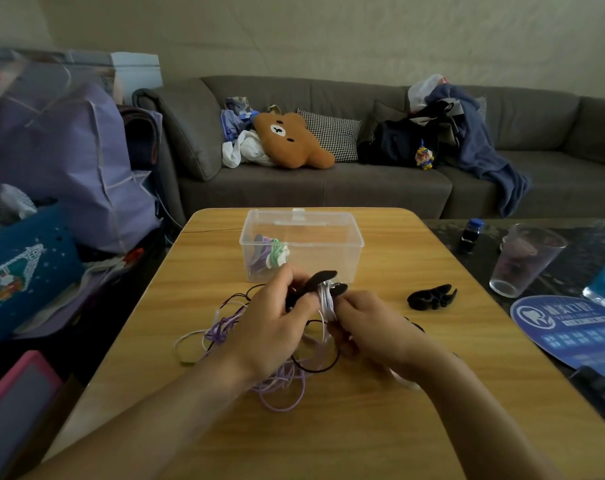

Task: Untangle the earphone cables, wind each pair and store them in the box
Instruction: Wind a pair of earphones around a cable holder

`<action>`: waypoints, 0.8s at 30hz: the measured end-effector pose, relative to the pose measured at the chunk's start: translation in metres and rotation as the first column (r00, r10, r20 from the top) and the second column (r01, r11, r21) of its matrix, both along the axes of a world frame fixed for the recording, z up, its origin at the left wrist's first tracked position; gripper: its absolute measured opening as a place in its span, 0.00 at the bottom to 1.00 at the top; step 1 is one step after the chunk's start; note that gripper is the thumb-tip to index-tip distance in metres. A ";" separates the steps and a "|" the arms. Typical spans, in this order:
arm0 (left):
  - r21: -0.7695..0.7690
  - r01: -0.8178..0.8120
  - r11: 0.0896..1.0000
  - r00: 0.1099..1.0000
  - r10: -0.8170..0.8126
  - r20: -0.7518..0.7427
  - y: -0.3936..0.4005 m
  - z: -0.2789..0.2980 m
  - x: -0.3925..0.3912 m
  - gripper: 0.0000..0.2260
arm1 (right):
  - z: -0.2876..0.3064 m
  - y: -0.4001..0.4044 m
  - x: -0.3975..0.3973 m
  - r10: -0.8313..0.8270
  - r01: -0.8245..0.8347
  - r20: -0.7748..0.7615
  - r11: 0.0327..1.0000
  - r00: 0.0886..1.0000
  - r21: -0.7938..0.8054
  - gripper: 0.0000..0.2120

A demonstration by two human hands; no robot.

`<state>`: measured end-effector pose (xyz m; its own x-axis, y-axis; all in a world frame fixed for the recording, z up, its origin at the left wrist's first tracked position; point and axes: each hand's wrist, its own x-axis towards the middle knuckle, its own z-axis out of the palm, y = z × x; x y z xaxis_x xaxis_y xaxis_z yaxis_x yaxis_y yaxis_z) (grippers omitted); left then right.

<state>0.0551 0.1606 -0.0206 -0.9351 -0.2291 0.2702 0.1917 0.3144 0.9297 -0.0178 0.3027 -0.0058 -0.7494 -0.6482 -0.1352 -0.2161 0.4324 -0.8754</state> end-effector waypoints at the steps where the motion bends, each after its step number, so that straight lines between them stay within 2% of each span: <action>1: 0.069 0.012 0.998 1.000 -0.013 0.008 0.002 0.000 0.001 0.08 | 0.002 0.000 0.001 0.014 -0.014 0.054 1.000 0.998 0.005 0.14; 4: 0.174 0.033 0.984 0.999 -0.030 -0.018 0.007 -0.001 0.001 0.13 | 0.007 -0.002 0.007 0.024 -0.024 0.110 1.000 0.994 -0.003 0.14; 6: 0.160 0.014 0.987 0.999 -0.007 -0.047 0.011 -0.002 0.000 0.16 | 0.008 -0.004 0.009 0.035 -0.036 0.052 0.999 0.998 0.018 0.16; 8: 0.061 -0.042 0.997 0.996 0.046 -0.072 0.013 -0.004 -0.004 0.18 | 0.008 -0.006 0.009 0.046 -0.047 0.038 0.999 0.998 0.020 0.18; 11: -0.085 -0.102 0.991 0.984 0.088 -0.157 0.018 -0.004 -0.004 0.07 | 0.006 -0.010 0.013 0.050 -0.035 0.134 0.993 0.990 -0.109 0.17; 14: -0.023 -0.073 0.997 0.970 0.065 -0.234 0.022 0.001 -0.004 0.06 | 0.014 -0.010 0.018 0.026 0.056 0.254 0.949 0.967 -0.309 0.16; 16: -0.033 -0.051 0.998 0.965 0.040 -0.260 0.021 0.006 -0.003 0.06 | 0.018 -0.008 0.019 -0.041 0.145 0.281 0.921 0.959 -0.362 0.15; 18: -0.124 -0.093 0.988 0.958 0.055 -0.282 0.016 0.007 -0.003 0.08 | 0.015 -0.007 0.014 -0.144 0.199 0.191 0.928 0.971 -0.315 0.15; 20: -0.219 -0.147 0.964 0.947 0.074 -0.313 0.013 0.006 -0.004 0.13 | 0.007 -0.007 0.007 -0.272 0.266 0.000 0.940 0.962 -0.212 0.16; 22: -0.231 -0.182 0.956 0.947 0.107 -0.303 0.013 0.005 -0.002 0.14 | 0.002 -0.008 0.001 -0.351 0.328 -0.252 0.936 0.902 -0.129 0.16; 24: -0.194 -0.225 0.955 0.949 0.170 -0.265 0.013 0.004 -0.002 0.12 | 0.000 -0.009 -0.002 -0.375 0.357 -0.445 0.925 0.814 -0.126 0.13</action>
<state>0.0535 0.1738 -0.0166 -0.7768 -0.3117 0.5472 0.3159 0.5589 0.7667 -0.0199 0.2937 -0.0062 -0.9033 -0.3114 0.2950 -0.4228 0.5306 -0.7347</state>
